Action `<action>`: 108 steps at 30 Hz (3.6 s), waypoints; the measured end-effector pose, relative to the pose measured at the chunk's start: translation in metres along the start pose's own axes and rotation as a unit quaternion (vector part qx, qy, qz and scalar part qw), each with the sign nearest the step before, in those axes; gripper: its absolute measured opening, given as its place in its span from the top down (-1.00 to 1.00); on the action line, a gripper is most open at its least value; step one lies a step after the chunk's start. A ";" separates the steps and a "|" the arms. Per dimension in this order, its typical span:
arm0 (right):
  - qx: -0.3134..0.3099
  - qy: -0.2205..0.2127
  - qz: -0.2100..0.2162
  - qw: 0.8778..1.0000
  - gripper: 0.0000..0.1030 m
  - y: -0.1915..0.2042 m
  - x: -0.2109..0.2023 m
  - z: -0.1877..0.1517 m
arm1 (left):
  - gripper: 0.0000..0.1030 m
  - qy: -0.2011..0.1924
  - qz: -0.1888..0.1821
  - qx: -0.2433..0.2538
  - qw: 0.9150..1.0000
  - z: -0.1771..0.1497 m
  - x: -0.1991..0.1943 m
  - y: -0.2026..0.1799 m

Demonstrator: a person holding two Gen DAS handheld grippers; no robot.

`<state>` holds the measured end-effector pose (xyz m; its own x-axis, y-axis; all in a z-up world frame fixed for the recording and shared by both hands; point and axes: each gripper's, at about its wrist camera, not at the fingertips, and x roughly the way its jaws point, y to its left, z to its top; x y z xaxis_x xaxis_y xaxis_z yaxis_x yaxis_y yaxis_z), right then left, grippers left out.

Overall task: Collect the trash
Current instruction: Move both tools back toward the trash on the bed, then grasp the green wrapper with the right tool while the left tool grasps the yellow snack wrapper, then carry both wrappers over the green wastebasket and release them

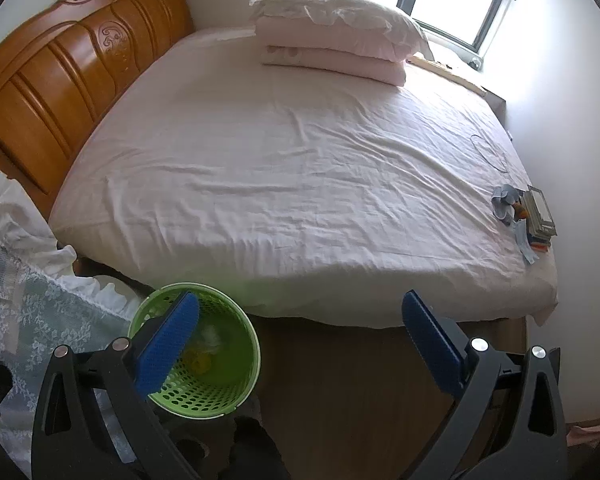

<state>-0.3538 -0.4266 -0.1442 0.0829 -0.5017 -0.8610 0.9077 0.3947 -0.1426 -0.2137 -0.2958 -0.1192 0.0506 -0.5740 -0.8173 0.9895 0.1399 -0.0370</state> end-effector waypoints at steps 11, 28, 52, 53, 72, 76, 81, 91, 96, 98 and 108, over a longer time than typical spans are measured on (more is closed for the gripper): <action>-0.027 -0.007 0.019 0.999 -0.95 0.028 -0.005 0.001 | -0.85 -0.013 0.014 -0.026 0.999 -0.005 -0.022 0.018; -0.176 -0.050 0.143 0.973 -0.95 0.201 -0.054 0.010 | -0.85 -0.051 0.167 -0.210 0.962 -0.080 -0.119 0.154; -0.336 -0.070 0.308 0.887 -0.95 0.428 -0.135 -0.041 | -0.85 -0.076 0.323 -0.420 0.845 -0.218 -0.222 0.294; -0.340 -0.071 0.310 0.885 -0.95 0.434 -0.136 -0.041 | -0.85 -0.076 0.323 -0.422 0.844 -0.219 -0.222 0.295; -0.367 0.006 0.315 0.875 -0.26 0.630 -0.079 -0.025 | -0.85 -0.045 0.321 -0.391 0.862 -0.238 -0.189 0.367; -0.349 0.045 0.328 0.877 0.51 0.630 -0.066 -0.020 | -0.85 -0.031 0.321 -0.351 0.879 -0.233 -0.173 0.387; -0.320 0.044 0.343 0.882 0.55 0.599 -0.074 -0.007 | -0.85 -0.015 0.301 -0.319 0.899 -0.221 -0.142 0.421; -0.267 0.016 0.327 0.907 0.55 0.510 -0.096 0.013 | -0.76 0.014 0.258 -0.317 0.913 -0.197 -0.072 0.477; -0.235 0.016 0.321 0.917 0.55 0.471 -0.103 0.013 | -0.18 0.030 0.238 -0.336 0.911 -0.201 -0.055 0.491; -0.229 0.013 0.320 0.919 0.55 0.460 -0.105 0.013 | 0.06 0.031 0.240 -0.335 0.911 -0.202 -0.054 0.489; -0.210 -0.003 0.325 0.922 0.55 0.419 -0.116 0.004 | 0.48 0.010 0.251 -0.347 0.904 -0.203 -0.083 0.449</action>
<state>0.0183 -0.2064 -0.1022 0.5575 -0.0577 -0.8281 0.4261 0.8760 0.2259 0.1992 -0.0215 -0.1843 0.4601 -0.2846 -0.8410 0.5198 0.8543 -0.0047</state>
